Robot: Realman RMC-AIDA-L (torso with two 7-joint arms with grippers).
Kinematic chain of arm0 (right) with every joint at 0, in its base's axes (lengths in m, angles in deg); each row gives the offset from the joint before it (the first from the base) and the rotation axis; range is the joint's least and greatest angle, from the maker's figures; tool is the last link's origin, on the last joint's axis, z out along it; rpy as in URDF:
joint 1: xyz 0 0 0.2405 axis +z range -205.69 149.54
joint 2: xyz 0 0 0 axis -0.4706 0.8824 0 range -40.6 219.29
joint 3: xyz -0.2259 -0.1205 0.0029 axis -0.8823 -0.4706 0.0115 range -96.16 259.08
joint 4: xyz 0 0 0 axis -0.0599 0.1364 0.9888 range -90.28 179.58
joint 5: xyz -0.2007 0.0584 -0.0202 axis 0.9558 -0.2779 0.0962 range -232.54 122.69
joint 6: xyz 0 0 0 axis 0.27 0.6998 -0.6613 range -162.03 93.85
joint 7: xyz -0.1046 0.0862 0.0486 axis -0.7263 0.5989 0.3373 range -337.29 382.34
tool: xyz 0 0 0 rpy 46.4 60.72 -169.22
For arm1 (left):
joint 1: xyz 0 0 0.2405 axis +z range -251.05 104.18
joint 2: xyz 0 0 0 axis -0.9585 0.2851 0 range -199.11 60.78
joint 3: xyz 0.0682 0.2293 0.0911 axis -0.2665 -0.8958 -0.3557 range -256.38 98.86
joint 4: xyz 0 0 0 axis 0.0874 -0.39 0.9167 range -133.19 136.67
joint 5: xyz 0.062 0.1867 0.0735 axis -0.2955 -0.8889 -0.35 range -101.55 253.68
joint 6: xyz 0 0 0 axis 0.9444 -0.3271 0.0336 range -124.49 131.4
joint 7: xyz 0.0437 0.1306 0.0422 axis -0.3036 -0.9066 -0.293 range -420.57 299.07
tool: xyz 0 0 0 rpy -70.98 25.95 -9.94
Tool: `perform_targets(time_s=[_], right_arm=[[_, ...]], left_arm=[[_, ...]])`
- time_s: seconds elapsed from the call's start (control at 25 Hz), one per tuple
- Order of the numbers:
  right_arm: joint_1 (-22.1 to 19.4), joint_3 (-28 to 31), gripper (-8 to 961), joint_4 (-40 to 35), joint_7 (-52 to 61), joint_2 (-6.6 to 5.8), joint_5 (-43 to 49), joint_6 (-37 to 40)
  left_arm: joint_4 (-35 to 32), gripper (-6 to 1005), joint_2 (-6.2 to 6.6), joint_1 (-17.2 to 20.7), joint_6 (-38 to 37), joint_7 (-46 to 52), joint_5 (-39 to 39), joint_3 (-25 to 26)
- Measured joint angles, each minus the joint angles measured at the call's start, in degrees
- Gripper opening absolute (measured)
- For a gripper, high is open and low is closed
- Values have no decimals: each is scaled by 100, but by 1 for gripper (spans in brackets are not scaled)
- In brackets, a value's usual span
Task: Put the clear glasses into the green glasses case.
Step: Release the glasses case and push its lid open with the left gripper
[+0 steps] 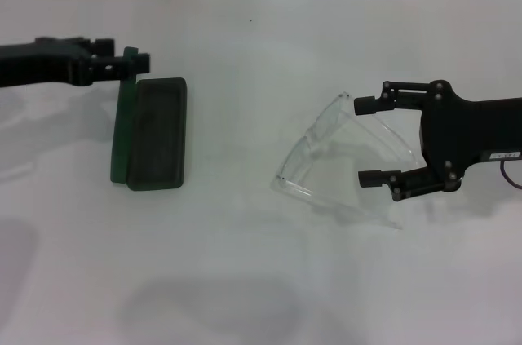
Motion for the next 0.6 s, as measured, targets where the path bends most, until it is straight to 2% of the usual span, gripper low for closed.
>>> perform_targets(time_s=[0.36,0.6], right_arm=[[-18,0,823,-93,-4,72,136,-105],[-7,0,821,-141,-85,103,171,-115]], left_arm=[[-44,827,-2,76,583,334,-369,-2],[-396,820,21,18,1052,677,-860,-2]])
